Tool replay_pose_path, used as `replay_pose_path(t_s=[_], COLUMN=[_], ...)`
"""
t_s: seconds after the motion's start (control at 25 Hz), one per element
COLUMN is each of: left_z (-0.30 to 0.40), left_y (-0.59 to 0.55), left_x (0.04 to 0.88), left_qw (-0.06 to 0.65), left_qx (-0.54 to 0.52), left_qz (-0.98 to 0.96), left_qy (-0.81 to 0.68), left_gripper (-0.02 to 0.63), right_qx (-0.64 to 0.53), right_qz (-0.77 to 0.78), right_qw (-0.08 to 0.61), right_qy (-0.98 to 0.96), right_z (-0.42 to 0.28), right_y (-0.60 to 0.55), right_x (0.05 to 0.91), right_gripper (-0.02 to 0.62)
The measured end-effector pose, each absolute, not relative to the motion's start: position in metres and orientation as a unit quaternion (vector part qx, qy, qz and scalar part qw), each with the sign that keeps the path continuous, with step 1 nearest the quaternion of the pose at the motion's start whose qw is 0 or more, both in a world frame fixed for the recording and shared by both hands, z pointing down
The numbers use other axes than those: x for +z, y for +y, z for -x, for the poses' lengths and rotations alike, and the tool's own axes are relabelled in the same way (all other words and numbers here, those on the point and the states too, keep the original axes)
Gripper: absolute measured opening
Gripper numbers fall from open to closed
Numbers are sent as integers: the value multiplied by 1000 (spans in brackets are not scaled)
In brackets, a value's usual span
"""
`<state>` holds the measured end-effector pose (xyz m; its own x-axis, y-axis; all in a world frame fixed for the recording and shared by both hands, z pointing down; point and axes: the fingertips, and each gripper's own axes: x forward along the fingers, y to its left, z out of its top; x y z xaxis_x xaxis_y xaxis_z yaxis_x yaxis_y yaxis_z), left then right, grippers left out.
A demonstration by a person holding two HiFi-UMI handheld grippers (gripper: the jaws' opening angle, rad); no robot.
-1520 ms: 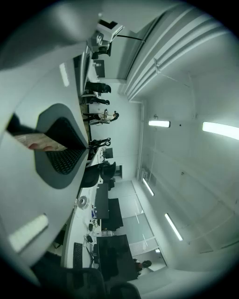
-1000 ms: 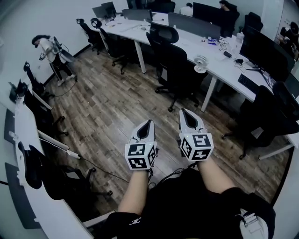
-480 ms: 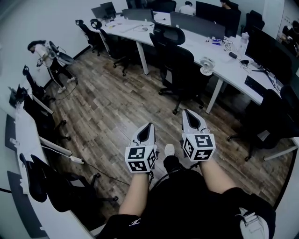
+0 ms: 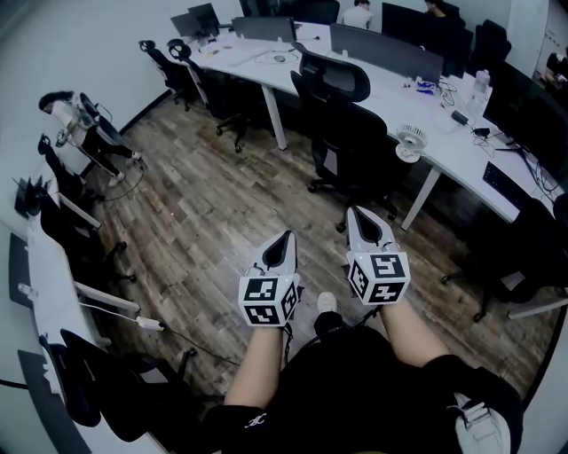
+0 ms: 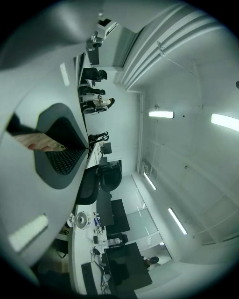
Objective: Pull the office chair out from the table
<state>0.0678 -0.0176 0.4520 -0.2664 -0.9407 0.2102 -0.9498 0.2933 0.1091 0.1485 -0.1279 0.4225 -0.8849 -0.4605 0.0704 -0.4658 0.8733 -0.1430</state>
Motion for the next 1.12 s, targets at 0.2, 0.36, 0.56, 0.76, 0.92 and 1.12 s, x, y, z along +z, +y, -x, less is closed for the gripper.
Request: replay_pose_path(t_s=[0.2, 0.36, 0.56, 0.76, 0.92, 1.12], left_z=[-21, 15, 60, 92, 117, 148], left_y=[-72, -117, -175, -224, -251, -277], left_x=[459, 457, 448, 446, 445, 448], left_qw=[131, 132, 133, 135, 130, 127], left_qx=[30, 45, 26, 21, 32, 43], left_qz=[-606, -616, -629, -642, -648, -651], left_qy=[-784, -775, -765, -754, -750, -747], left_gripper=[8, 8, 8, 8, 7, 8], right_qx=[65, 68, 63, 59, 56, 53], right_qz=[-235, -243, -259, -271, -279, -298], right_qw=[33, 43, 46, 53, 67, 87], right_qy=[-969, -967, -963, -959, -956, -949], right_z=[-97, -63, -27, -1, 16, 27], right_y=[-175, -217, -272, -321, -352, -383], right_x=[425, 427, 423, 422, 422, 428], right_gripper=[11, 11, 11, 11, 11, 12])
